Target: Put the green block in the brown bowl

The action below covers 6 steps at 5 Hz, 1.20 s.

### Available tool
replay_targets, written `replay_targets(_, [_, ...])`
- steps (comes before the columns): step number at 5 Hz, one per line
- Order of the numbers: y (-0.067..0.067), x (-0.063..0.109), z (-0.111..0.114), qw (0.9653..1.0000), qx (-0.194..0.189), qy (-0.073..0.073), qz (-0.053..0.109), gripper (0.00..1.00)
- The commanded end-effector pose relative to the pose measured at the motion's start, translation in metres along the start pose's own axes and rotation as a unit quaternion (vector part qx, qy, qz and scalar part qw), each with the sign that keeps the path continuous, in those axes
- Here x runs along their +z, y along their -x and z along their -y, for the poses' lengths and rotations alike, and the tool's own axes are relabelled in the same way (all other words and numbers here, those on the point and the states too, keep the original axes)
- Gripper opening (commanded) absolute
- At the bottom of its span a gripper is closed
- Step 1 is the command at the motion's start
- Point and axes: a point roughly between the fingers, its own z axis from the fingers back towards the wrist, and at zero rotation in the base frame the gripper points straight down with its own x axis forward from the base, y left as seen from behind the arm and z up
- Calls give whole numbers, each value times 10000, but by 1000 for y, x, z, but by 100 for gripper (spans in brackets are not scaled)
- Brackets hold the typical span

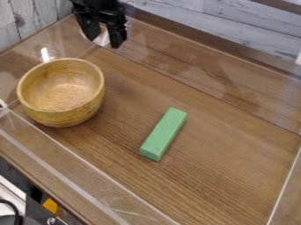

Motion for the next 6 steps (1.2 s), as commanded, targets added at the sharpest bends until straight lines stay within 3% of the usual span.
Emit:
replay_targets(1, [-5, -1, 2, 9991, -408, 42, 79, 100])
replay_targets(3, [23, -20, 34, 9999, 40, 132, 5, 100])
replay_targets(5, [21, -23, 75, 9993, -271, 259, -22, 100])
replay_targets(6, [24, -14, 74, 9996, -75, 255, -41, 100])
